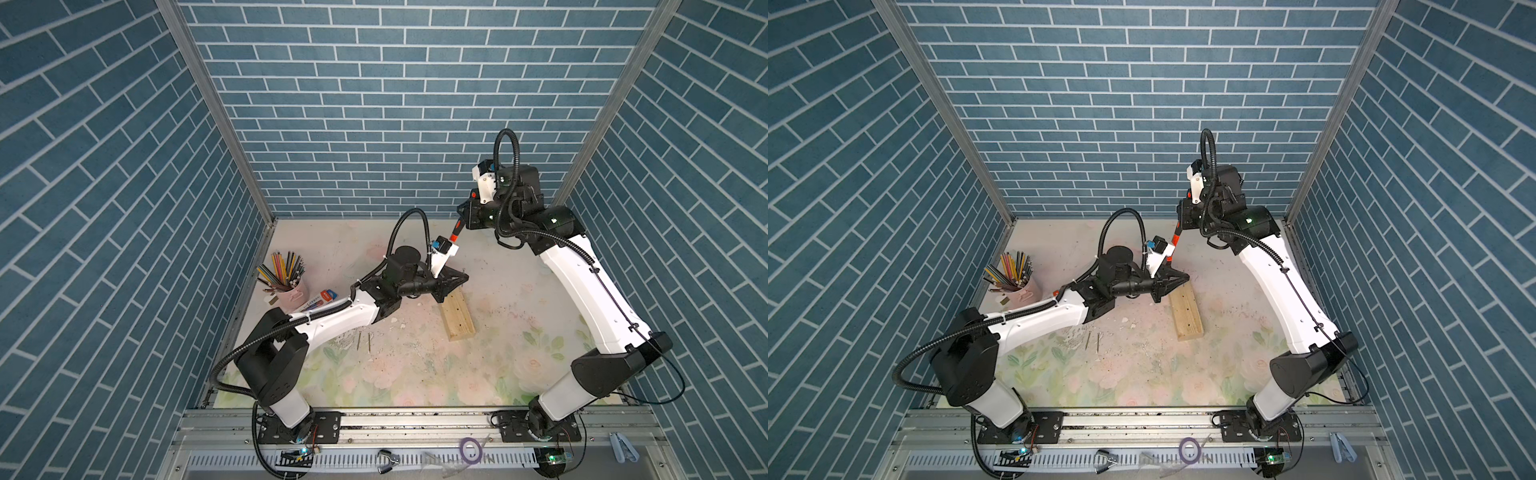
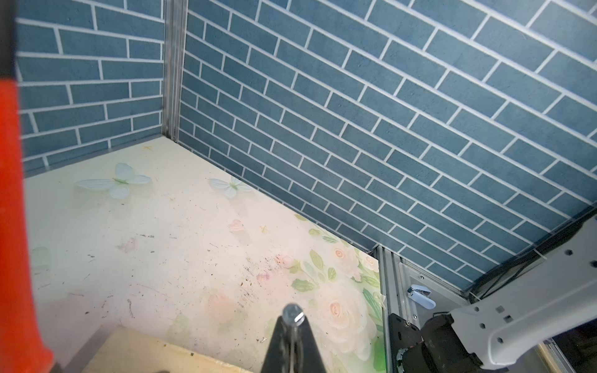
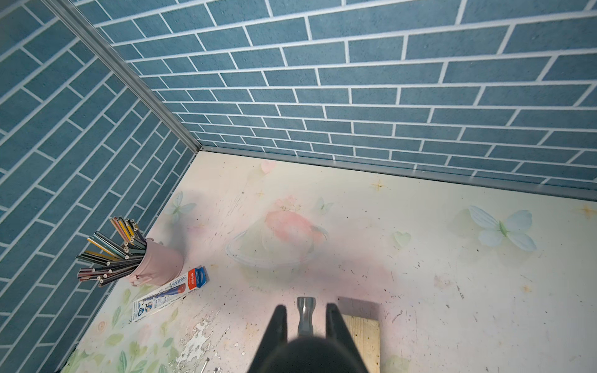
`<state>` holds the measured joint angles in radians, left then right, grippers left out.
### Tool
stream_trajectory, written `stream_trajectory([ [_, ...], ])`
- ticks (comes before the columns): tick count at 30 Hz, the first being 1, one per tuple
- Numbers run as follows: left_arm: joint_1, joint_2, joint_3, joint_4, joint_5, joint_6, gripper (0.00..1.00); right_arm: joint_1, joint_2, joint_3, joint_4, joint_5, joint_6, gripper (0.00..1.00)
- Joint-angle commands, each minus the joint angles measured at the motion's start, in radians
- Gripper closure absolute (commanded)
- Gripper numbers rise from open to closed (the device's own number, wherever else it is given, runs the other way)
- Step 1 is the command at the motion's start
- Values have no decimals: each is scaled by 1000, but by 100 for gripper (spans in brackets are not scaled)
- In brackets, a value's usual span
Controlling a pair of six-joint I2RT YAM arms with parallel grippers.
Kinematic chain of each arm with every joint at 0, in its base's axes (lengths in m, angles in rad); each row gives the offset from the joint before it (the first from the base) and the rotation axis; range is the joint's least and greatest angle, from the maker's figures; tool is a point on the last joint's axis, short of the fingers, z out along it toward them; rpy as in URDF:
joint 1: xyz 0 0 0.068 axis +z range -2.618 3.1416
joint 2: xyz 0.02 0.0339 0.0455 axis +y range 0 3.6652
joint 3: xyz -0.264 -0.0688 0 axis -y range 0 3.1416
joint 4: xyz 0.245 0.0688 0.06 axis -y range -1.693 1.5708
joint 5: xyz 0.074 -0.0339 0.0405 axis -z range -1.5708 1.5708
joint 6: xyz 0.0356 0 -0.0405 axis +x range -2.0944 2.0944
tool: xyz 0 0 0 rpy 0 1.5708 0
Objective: Use a claw hammer to pull out a nail
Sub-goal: Pick up the nail with the hammer, then place the nail at the center of the board.
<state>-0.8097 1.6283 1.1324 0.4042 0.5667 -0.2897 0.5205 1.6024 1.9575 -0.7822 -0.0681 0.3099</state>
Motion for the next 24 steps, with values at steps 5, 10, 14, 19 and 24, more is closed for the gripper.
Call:
stream_trajectory([
  [5, 1, -14, 12, -55, -49, 26, 100, -1, -63, -41, 157, -30, 18, 100],
  [10, 4, -19, 17, -95, -70, 12, 100, 0, -103, -112, 234, -6, -2, 100],
  [14, 18, -26, 11, -133, -84, -23, 100, 0, -139, -177, 289, 12, -22, 100],
  [19, 43, -51, 8, -260, -123, -57, 100, -1, -195, -281, 368, -12, -86, 100],
  [24, 63, -89, 12, -473, -232, -85, 100, -1, -244, -400, 469, -19, -156, 100],
])
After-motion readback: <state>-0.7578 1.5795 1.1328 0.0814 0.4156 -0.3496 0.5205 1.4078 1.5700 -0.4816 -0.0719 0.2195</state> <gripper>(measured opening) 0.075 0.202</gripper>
